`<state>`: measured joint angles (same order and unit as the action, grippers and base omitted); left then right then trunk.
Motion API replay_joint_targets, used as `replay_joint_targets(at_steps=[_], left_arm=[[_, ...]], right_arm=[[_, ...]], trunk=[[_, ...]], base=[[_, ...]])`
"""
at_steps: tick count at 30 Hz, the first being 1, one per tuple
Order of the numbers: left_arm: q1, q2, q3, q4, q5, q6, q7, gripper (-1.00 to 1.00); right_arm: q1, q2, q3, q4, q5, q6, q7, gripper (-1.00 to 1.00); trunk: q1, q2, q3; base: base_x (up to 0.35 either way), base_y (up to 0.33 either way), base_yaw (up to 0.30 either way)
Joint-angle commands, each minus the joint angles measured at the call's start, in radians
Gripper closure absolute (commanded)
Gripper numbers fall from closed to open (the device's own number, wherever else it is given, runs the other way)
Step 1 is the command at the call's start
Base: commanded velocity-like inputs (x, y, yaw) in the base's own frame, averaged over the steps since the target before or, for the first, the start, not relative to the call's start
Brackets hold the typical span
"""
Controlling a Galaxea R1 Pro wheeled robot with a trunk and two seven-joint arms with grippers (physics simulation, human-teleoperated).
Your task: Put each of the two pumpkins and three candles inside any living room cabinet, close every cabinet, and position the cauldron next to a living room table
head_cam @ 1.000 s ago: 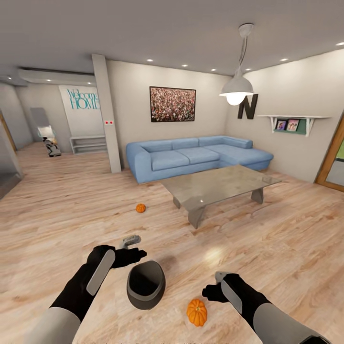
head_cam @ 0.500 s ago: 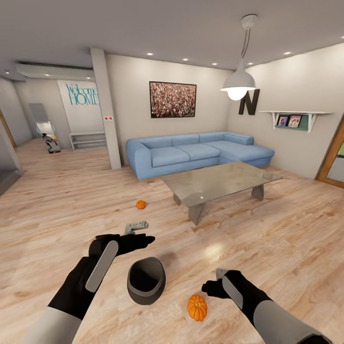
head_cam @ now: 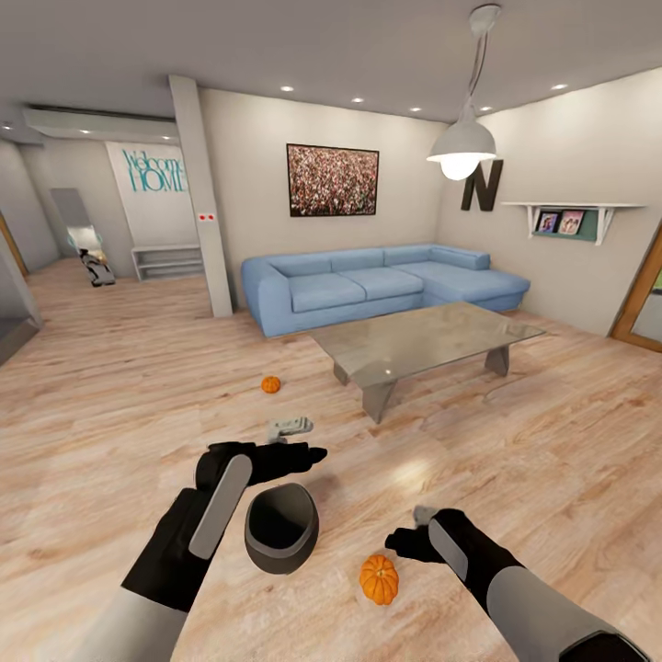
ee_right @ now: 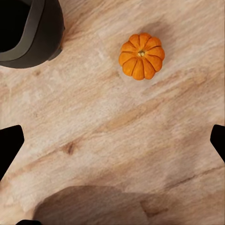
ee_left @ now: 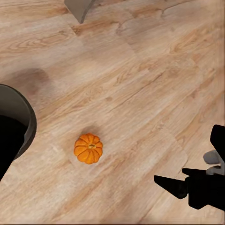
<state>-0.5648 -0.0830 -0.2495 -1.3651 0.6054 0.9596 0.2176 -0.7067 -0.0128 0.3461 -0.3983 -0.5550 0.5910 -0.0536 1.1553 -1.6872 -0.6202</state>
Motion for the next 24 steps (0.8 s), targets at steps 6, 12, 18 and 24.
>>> replay_joint_targets(at_steps=[6,12,18,24], left_arm=[[-0.001,-0.014,0.0,0.147,-0.001,-0.003,0.015,-1.0],[-0.002,-0.016,-0.001,0.186,-0.041,-0.004,0.016,-1.0],[-0.002,-0.017,-0.04,0.193,-0.059,-0.024,0.016,-1.0],[-0.002,-0.017,-0.101,0.193,-0.062,-0.064,0.016,-1.0]], right_arm=[[-0.004,-0.001,0.008,-0.002,-0.008,0.004,-0.006,-1.0],[-0.006,-0.001,0.008,-0.002,-0.007,0.004,-0.007,-1.0],[-0.006,-0.001,0.009,-0.002,-0.007,-0.002,-0.007,-1.0],[-0.007,-0.001,0.009,-0.002,-0.006,-0.006,-0.009,-1.0]], trunk=[[0.023,-0.043,-0.03],[0.046,-0.085,-0.058],[0.069,-0.127,-0.087],[0.092,-0.169,-0.115]], base=[[0.0,0.0,0.0],[0.0,0.0,0.0],[0.0,0.0,0.0],[0.0,0.0,0.0]])
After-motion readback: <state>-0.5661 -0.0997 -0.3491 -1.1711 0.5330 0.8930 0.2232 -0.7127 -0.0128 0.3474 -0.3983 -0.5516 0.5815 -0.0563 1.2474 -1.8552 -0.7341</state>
